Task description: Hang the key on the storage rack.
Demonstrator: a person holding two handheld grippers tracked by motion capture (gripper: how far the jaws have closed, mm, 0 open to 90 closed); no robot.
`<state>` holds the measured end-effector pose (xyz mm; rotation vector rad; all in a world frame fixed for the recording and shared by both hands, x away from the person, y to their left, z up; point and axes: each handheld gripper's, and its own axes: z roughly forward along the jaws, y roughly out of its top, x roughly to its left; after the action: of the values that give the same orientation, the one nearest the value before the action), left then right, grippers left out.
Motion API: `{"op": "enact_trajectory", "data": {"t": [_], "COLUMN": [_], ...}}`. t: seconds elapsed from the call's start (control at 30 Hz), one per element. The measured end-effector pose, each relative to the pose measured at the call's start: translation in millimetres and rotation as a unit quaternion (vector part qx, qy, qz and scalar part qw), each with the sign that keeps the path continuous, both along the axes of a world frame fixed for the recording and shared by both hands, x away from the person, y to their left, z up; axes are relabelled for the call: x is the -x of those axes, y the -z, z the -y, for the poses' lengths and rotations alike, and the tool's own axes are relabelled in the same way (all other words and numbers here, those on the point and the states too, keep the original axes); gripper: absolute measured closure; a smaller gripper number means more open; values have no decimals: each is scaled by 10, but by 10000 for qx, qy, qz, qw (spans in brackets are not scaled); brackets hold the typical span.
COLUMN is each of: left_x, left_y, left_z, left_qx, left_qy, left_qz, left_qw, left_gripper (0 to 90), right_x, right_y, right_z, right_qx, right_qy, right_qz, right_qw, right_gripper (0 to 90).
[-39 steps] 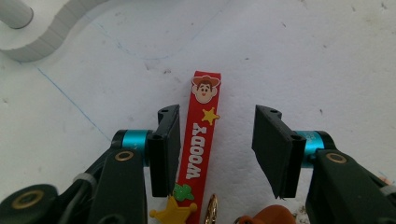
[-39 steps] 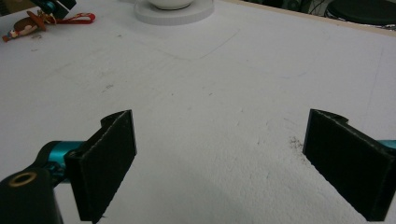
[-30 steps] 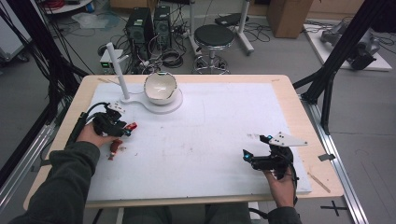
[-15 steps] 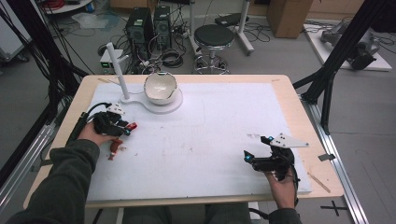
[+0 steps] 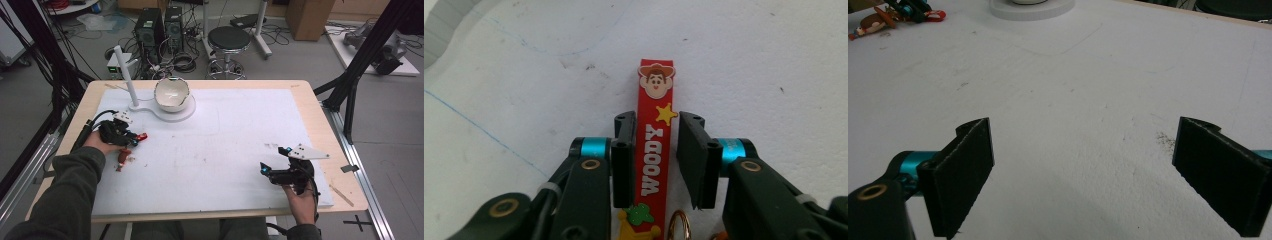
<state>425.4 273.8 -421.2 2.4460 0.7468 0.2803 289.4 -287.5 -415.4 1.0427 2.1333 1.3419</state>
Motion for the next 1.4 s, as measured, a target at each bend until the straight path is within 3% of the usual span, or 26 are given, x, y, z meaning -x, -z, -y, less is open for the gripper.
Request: {"op": "enact_trajectory", "data": {"t": [0.13, 0.23, 0.5, 0.73, 0.93, 1.07, 1.23, 1.3, 1.33, 1.4], "left_x": [8, 30, 146, 265, 374, 472, 630, 708, 727, 781], "left_y": [-17, -36, -137, -169, -199, -269, -366, -404, -421, -469], "left_z": [6, 19, -50, -112, -174, -199, -247, -272, -275, -274], "left_qx": [-99, -23, 404, 565, 894, 1173, 1547, 1749, 1782, 1864], "left_qy": [-4, 39, 9, 53, -121, -267, -541, -673, -695, -743], "left_qz": [-2, 2, 229, 373, 559, 828, 1268, 1434, 1452, 1613], "left_qw": [10000, 10000, 9989, 9977, 9944, 9893, 9783, 9718, 9707, 9663], "left_gripper": [723, 732, 736, 740, 745, 746, 747, 747, 747, 747], "right_x": [-20, -31, -40, -51, -55, -64, -79, -78, -85, -92], "right_y": [13, 30, 38, -3, 0, -3, -33, -45, -54, -57], "right_z": [-17, -20, 31, 52, 31, 15, 0, -4, -2, 2], "right_qx": [-17, -4, -45, -112, -100, -131, -134, -139, -151, -148], "right_qy": [-21, -4, 50, 72, 59, 38, -2, -10, -9, -23], "right_qz": [-26, -44, 26, 86, 99, 97, 171, 153, 184, 206], "right_qw": [10000, 10000, 10000, 9999, 9999, 9999, 9998, 9998, 9997, 9997], "right_gripper": [88, 88, 88, 88, 89, 89, 89, 89, 88, 88]}}
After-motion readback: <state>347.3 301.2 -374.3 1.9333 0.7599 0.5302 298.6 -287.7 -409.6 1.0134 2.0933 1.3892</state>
